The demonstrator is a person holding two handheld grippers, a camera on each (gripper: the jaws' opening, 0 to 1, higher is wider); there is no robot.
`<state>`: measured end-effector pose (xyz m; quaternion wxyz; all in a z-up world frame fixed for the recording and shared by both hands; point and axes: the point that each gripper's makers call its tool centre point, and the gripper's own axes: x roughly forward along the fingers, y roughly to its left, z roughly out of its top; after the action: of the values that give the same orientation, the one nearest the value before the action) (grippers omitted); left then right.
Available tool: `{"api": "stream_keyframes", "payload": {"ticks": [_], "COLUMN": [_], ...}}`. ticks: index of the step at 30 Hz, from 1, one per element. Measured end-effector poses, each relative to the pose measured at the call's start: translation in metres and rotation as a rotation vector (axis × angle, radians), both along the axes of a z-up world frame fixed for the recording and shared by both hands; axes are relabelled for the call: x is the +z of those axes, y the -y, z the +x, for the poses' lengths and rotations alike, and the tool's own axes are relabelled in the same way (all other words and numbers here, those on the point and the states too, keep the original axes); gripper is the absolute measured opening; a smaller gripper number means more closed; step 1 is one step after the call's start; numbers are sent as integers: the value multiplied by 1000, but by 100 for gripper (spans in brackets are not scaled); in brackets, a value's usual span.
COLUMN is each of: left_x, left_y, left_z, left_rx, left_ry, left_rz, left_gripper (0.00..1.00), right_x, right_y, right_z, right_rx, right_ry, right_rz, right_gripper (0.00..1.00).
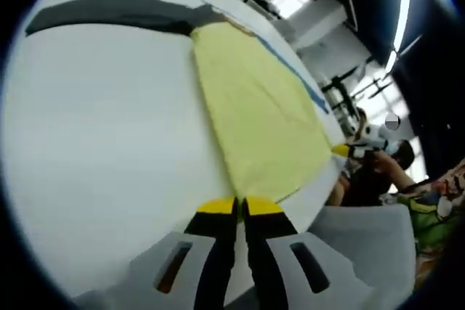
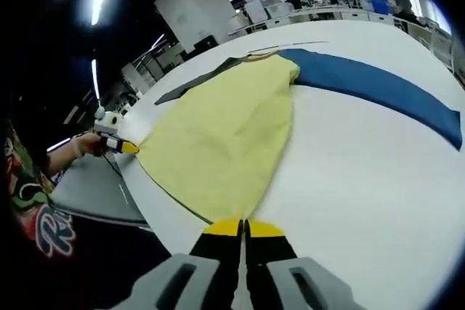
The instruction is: Fold the garment on the visible template until the final outline fits inside the template.
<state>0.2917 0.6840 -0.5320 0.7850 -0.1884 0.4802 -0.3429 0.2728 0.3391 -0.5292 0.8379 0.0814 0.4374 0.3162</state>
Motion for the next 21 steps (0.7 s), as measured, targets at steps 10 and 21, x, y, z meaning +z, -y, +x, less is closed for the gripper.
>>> {"api": "stream_keyframes", "payload": {"ticks": [10,21], "left_x": [20,54], "left_y": [-2,-2], "left_z": [12,43], "left_rx": [-24,-51], "left_ry": [173,449], "left_rz": [11,82], "left_gripper": [37,75], "right_x": [10,50], "right_y": [7,17], "right_z": [7,39], "right_rx": [-8,-100], "right_ry": [100,302], "right_rz": [1,67], "right_gripper": [2,57]}}
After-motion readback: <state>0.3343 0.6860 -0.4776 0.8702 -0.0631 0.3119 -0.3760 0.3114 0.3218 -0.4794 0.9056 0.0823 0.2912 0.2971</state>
